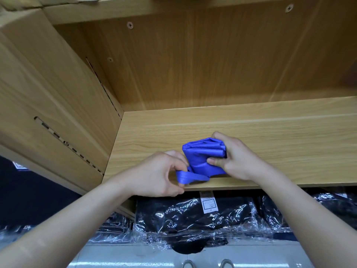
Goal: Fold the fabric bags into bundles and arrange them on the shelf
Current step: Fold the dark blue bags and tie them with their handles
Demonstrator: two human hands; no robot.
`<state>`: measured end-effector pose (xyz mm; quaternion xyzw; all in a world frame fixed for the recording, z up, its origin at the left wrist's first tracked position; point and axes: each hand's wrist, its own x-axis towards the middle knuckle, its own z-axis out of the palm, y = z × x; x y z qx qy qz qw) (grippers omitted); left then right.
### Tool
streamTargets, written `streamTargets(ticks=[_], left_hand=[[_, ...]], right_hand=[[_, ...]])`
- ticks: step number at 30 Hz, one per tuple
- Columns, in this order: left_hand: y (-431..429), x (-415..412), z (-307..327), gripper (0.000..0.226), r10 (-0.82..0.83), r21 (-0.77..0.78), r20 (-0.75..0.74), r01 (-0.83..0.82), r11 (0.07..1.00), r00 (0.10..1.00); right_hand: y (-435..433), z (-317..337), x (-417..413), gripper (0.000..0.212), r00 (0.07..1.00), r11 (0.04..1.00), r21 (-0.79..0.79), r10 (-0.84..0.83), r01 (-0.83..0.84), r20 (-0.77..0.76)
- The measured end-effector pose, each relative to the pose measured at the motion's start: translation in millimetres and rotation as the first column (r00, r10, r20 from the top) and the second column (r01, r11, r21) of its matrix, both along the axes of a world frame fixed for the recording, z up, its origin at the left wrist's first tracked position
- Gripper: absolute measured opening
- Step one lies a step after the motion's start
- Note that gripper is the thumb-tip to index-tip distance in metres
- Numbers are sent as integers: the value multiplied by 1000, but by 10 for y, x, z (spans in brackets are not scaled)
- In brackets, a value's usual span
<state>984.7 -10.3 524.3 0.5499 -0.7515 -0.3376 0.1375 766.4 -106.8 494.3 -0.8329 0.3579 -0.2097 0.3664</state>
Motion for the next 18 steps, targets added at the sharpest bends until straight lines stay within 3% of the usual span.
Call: streamTargets(ticks=[3, 7, 13, 15, 18], left_hand=[[3, -1, 49, 23, 69, 136, -309, -28, 990, 949], [-12, -63, 95, 1, 205, 245, -598, -66, 967, 775], [-158, -274, 56, 11, 404, 173, -597, -380, 909, 693], [-181, -363, 6, 14, 452, 118, -584, -480, 869, 674], [-194, -478, -80, 5, 498, 4, -513, -578, 816, 699]], right_hand=[[-30, -19, -39, 36, 996, 992, 110, -74, 69, 47], [-24, 30, -92, 39, 992, 983, 177, -67, 47, 105], [3, 140, -55, 37, 980, 928, 364, 5, -78, 198], [20, 152, -1, 39, 952, 855, 503, -38, -127, 304], [105, 106, 69, 42, 910, 825, 554, -138, -113, 390]])
